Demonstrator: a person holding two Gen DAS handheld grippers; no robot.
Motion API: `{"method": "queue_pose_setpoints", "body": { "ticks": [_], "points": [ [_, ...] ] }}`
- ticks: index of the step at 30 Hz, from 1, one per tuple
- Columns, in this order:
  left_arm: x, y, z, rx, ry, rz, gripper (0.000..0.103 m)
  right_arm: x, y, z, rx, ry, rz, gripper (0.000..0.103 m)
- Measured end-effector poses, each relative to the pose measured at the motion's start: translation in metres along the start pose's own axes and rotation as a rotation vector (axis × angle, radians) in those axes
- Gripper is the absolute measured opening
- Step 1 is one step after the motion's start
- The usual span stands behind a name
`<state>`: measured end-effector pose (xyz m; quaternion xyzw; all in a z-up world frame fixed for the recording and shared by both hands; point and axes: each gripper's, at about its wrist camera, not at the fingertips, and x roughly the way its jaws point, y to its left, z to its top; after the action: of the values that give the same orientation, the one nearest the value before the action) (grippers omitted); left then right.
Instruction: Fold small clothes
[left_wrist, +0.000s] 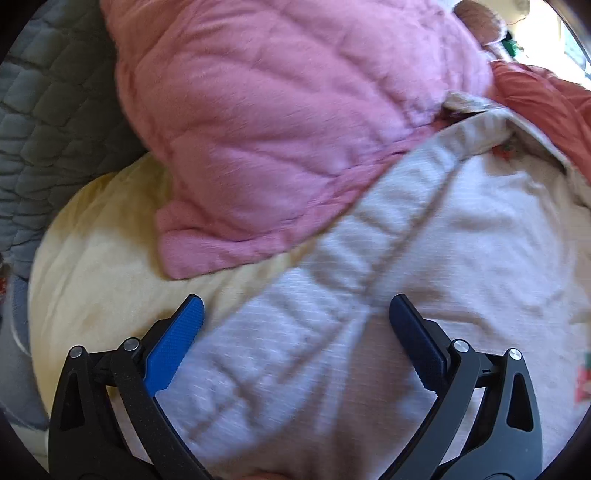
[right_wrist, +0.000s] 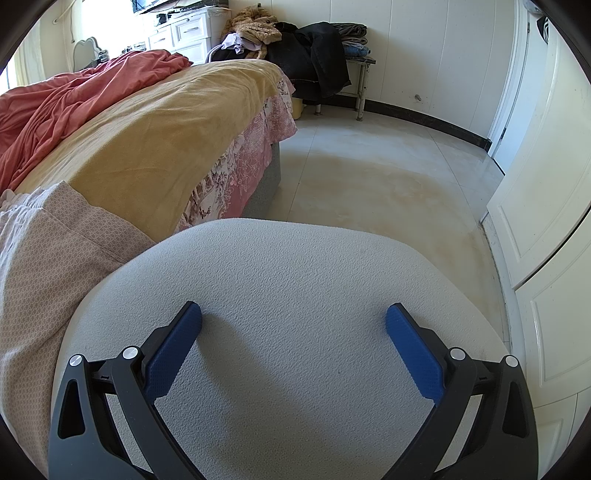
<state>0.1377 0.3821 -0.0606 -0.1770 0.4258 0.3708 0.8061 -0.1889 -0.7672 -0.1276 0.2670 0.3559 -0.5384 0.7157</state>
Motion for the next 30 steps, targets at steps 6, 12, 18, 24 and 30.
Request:
{"method": "queue_pose_setpoints", "body": {
  "ticks": [6, 12, 18, 24, 30],
  "points": [
    [-0.022, -0.047, -0.003, 0.025, 0.005, -0.066, 0.094, 0.000, 0.000, 0.000, 0.000, 0.000, 0.000, 0.099],
    [-0.048, -0.100, -0.019, 0.103, -0.039, -0.159, 0.094, 0.000, 0.000, 0.000, 0.000, 0.000, 0.000, 0.099],
    [-0.062, -0.143, -0.042, 0.201, -0.037, -0.243, 0.094, 0.000, 0.000, 0.000, 0.000, 0.000, 0.000, 0.099],
    [-0.071, -0.168, -0.065, 0.323, -0.029, -0.259, 0.094, 0.000, 0.000, 0.000, 0.000, 0.000, 0.000, 0.099],
    [-0.068, -0.172, -0.072, 0.351, -0.013, -0.257, 0.094, 0.000, 0.000, 0.000, 0.000, 0.000, 0.000, 0.099]
  ]
}}
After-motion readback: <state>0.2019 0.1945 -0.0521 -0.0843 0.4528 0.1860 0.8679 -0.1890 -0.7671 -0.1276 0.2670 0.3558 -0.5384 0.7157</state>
